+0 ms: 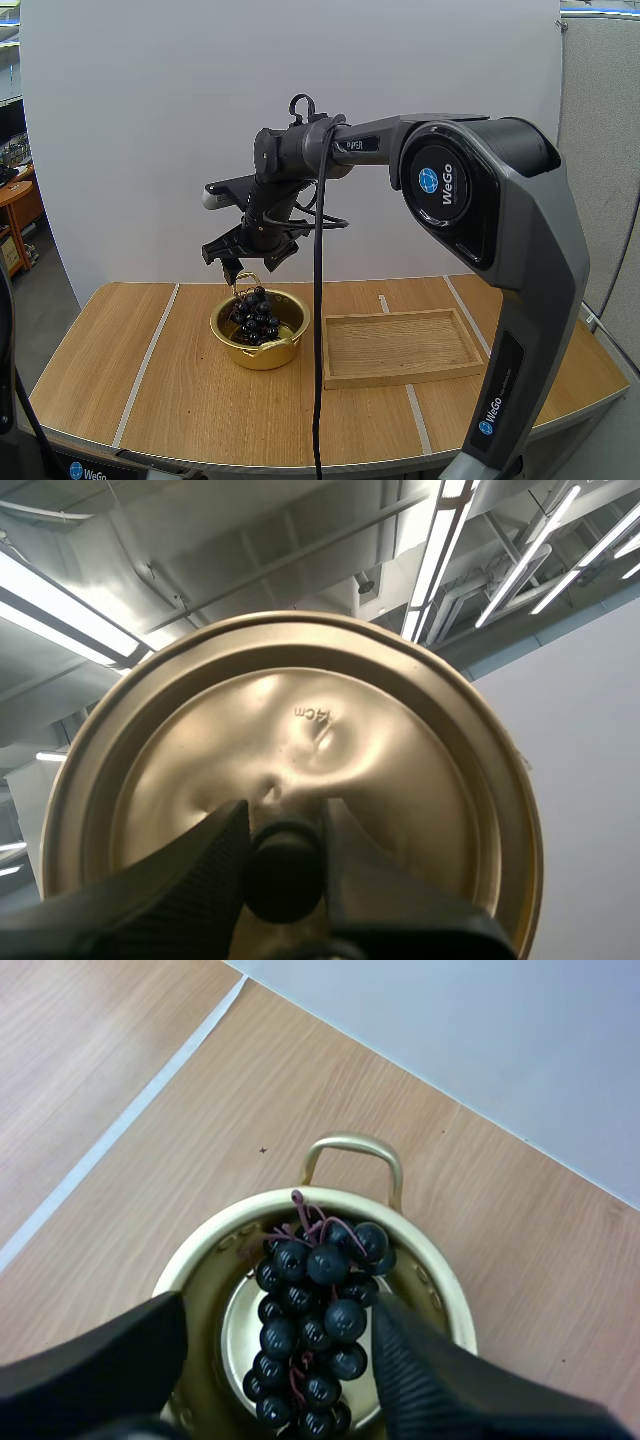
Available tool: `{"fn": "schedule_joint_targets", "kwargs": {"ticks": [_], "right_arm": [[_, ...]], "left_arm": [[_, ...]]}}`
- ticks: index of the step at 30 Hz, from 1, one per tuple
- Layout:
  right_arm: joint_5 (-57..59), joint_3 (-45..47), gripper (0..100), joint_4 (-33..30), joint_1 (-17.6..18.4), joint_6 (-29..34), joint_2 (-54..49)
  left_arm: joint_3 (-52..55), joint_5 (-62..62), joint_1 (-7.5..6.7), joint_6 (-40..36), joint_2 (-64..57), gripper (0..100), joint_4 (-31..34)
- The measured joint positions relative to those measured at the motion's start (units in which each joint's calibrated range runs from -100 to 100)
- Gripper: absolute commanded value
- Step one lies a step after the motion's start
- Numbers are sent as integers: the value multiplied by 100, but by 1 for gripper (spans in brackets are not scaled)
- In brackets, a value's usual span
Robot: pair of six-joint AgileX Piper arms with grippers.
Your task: Open the pot, put the grape inside, and close it
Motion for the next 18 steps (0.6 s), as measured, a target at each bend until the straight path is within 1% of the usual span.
{"fn": "schedule_joint_targets", "kwargs": {"ticks": [1, 9, 14, 18], "right_arm": [[-90, 0, 0, 0, 0, 0, 0], [-276, 0, 0, 94, 0, 10, 0], [-656, 0, 0, 116, 0, 10, 78], [-856, 0, 0, 116, 0, -9, 567]], "left_arm": [[0, 0, 0, 0, 0, 0, 0], [0, 0, 0, 0, 0, 0, 0], [0, 0, 0, 0, 0, 0, 0], [0, 0, 0, 0, 0, 0, 0]]}}
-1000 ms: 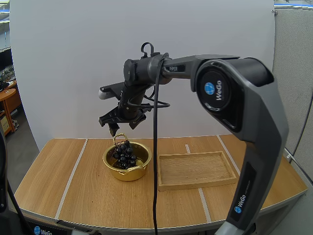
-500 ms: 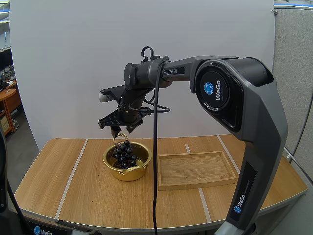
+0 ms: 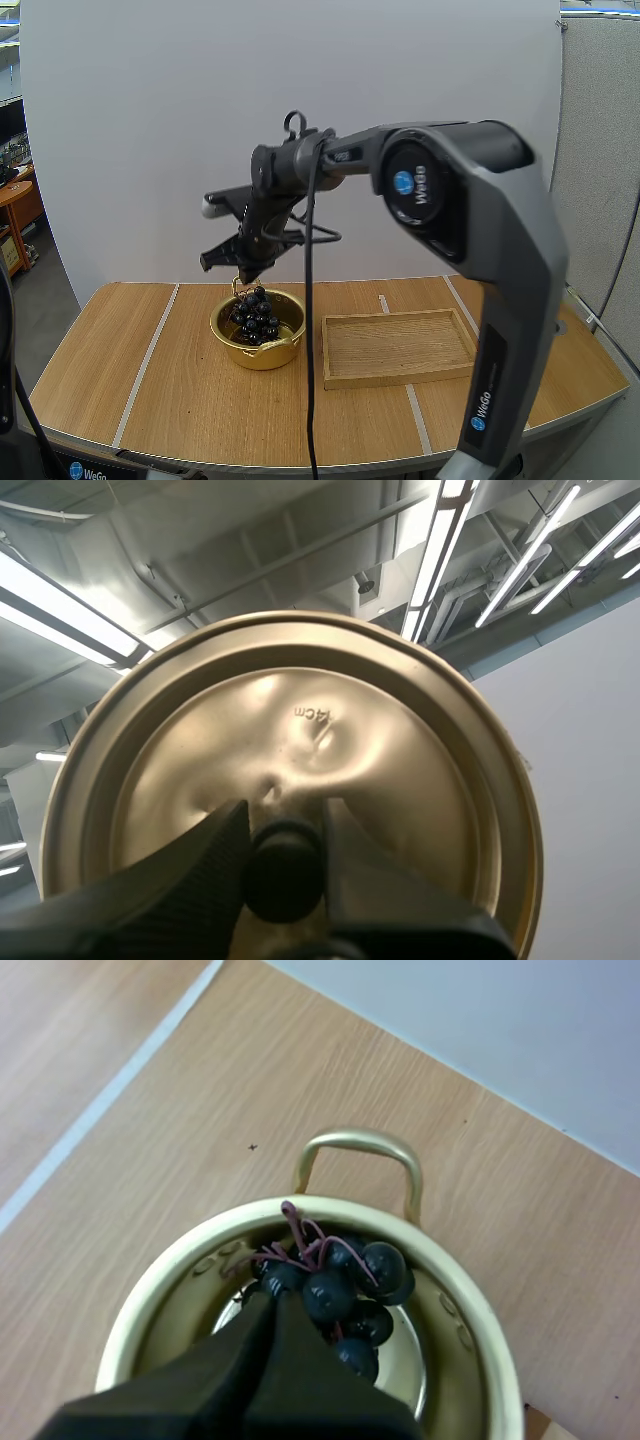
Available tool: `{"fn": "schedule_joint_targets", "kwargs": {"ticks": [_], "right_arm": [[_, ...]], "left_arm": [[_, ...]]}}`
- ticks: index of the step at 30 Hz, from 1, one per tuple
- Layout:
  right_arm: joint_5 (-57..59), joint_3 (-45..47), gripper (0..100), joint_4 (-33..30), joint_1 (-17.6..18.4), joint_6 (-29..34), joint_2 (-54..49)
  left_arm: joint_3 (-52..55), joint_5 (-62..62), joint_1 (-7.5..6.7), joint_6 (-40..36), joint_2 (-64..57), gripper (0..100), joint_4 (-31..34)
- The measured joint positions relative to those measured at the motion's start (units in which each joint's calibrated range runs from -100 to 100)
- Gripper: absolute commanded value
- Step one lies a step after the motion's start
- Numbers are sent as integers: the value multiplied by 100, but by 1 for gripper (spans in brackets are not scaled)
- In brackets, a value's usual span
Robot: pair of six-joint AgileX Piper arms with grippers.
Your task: Open the pot, put the grape inside, and close it
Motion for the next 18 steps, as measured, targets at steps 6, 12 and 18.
{"fn": "schedule_joint_targets", "kwargs": {"ticks": [6, 12, 18], "right_arm": [[-182, 0, 0, 0, 0, -33, 554], [-275, 0, 0, -150, 0, -55, 906], [-304, 0, 0, -204, 0, -55, 986]], "left_arm": [[0, 0, 0, 0, 0, 0, 0], [0, 0, 0, 0, 0, 0, 0], [0, 0, 0, 0, 0, 0, 0]]}}
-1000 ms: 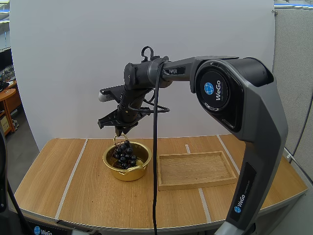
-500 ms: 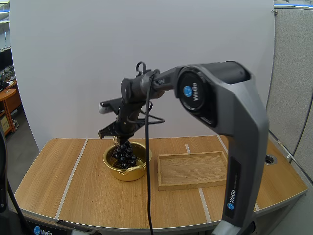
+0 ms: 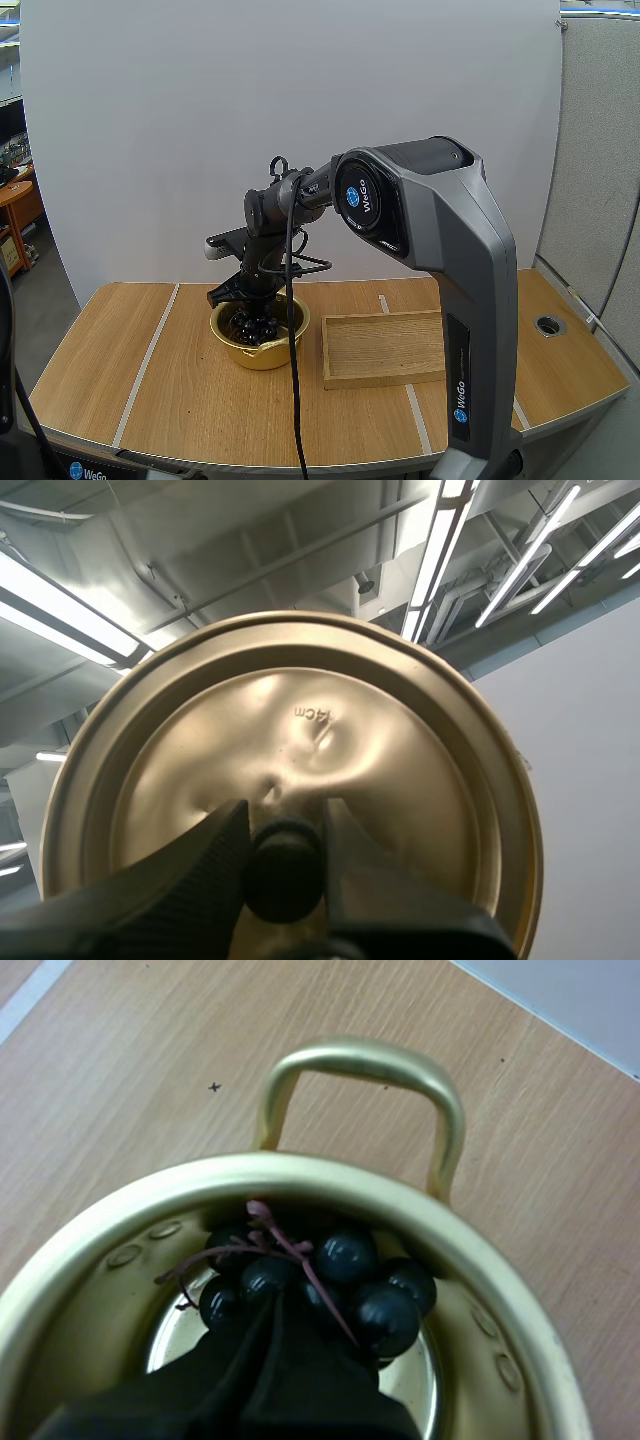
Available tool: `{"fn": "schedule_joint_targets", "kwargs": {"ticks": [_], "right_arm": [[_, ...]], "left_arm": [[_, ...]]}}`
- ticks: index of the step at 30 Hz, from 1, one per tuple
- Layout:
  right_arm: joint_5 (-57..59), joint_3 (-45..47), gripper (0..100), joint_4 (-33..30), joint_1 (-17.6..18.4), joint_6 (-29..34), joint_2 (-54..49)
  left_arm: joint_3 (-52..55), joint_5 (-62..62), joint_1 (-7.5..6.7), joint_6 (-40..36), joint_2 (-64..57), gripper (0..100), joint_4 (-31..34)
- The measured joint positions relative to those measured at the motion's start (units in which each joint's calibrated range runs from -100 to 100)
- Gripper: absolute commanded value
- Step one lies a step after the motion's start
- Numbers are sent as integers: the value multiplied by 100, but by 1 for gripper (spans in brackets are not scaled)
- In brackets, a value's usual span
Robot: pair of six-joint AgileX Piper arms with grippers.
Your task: Open the pot, put the grape inside, and close it
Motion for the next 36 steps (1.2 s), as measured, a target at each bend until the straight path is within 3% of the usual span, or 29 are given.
{"fn": "schedule_joint_targets", "kwargs": {"ticks": [8, 24, 29, 36], "right_arm": [[154, 0, 0, -35, 0, 0, -175], [627, 0, 0, -102, 0, 64, -1677], [590, 0, 0, -102, 0, 64, -1688], [166, 0, 0, -251, 0, 145, -826]], "left_arm": [[0, 0, 0, 0, 0, 0, 0], [0, 0, 0, 0, 0, 0, 0], [0, 0, 0, 0, 0, 0, 0], [0, 0, 0, 0, 0, 0, 0]]}}
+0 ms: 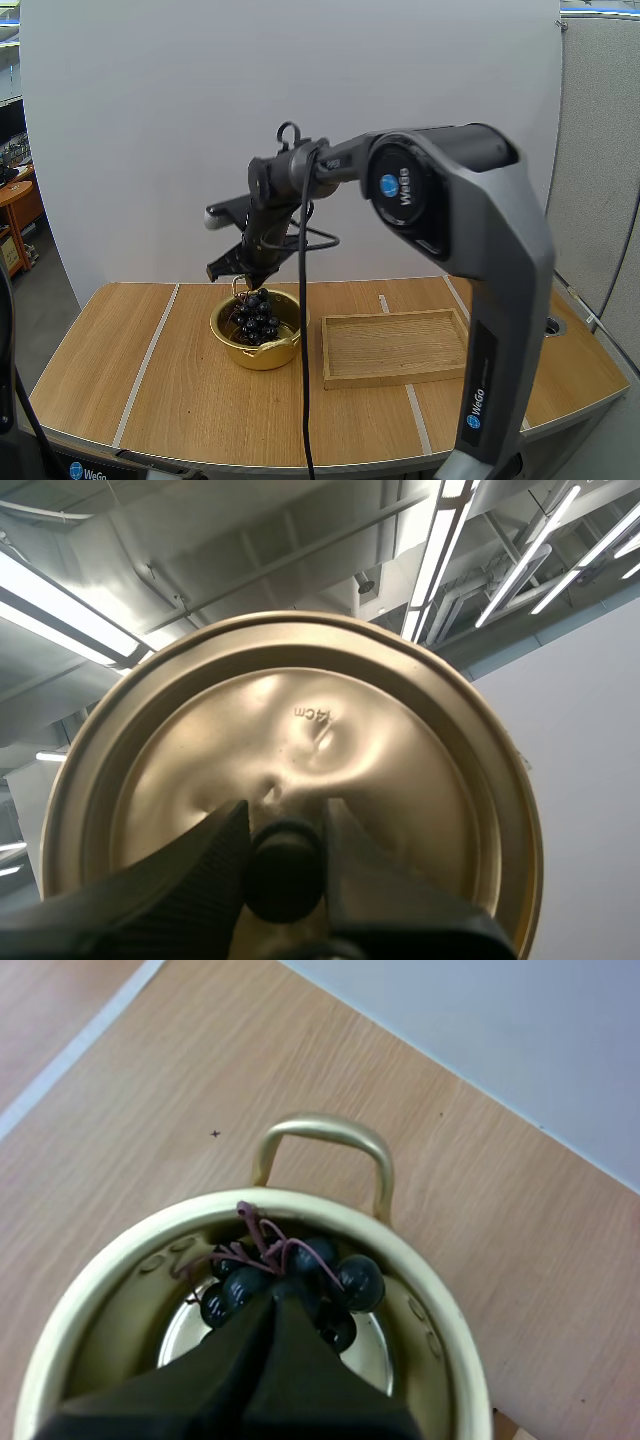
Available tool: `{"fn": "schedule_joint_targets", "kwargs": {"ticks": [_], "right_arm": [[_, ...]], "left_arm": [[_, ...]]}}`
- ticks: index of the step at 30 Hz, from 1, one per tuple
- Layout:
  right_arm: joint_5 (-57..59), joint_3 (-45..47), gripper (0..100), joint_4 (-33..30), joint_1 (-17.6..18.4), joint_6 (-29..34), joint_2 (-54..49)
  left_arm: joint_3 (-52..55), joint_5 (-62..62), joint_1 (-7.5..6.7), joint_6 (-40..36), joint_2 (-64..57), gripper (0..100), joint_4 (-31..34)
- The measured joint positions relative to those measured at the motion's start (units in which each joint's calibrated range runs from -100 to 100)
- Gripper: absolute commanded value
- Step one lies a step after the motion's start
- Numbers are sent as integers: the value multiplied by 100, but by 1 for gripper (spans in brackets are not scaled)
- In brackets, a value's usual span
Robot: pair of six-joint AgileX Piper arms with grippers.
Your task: Open the pot, put the grape inside, and close it
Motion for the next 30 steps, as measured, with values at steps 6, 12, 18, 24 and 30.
{"fn": "schedule_joint_targets", "kwargs": {"ticks": [6, 12, 18, 24, 30], "right_arm": [[-115, 0, 0, -190, 0, 10, 557], [-185, 82, 0, -302, -42, 87, 675], [-324, 237, 0, -302, -44, 107, 659], [-146, 298, 0, -302, -44, 115, 335], [494, 325, 0, -302, -44, 147, -704]], "left_arm": [[0, 0, 0, 0, 0, 0, 0], [0, 0, 0, 0, 0, 0, 0], [0, 0, 0, 0, 0, 0, 0], [0, 0, 0, 0, 0, 0, 0], [0, 0, 0, 0, 0, 0, 0]]}}
